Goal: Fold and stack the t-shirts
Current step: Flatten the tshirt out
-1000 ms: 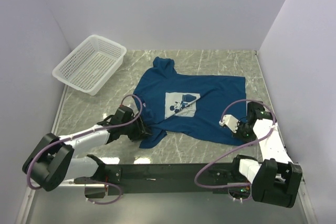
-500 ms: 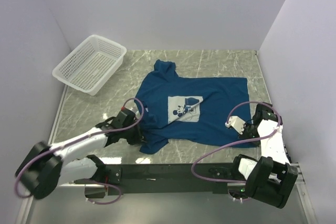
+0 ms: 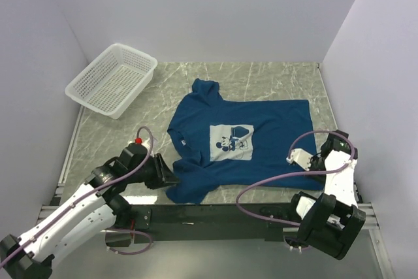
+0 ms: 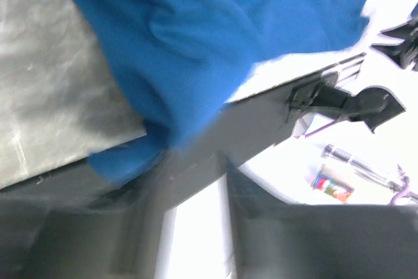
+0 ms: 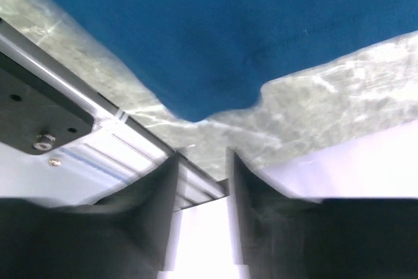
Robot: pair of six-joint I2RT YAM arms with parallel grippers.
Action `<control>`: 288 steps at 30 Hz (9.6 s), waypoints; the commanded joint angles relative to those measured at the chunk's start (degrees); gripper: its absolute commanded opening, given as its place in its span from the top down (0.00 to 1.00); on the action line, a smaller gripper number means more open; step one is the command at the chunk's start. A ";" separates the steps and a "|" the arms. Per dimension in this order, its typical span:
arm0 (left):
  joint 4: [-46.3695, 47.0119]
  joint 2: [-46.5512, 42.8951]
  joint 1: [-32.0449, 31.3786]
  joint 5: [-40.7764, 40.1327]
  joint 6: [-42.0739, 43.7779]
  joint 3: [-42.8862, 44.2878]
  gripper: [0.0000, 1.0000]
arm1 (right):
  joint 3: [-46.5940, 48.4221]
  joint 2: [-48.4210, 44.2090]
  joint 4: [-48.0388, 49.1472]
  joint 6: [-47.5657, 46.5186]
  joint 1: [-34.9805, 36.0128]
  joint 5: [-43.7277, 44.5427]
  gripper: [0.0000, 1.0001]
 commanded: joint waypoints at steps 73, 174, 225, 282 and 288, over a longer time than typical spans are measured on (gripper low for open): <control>27.44 48.44 7.15 -3.55 29.78 18.07 0.56 | 20.74 22.53 10.91 43.94 2.47 -55.66 0.37; 27.96 68.90 16.64 -11.39 10.78 36.07 0.60 | 17.85 20.42 15.49 48.34 9.33 -51.80 0.37; 22.61 64.76 6.47 9.87 30.63 56.12 0.99 | 18.64 20.34 15.40 48.34 9.15 -51.09 0.37; 14.51 83.75 -1.11 -8.06 27.92 62.96 0.98 | 17.93 20.77 15.31 47.81 8.63 -51.89 0.37; 18.45 87.09 -1.46 5.29 25.21 71.83 0.99 | 18.02 20.42 15.22 47.90 8.36 -51.97 0.37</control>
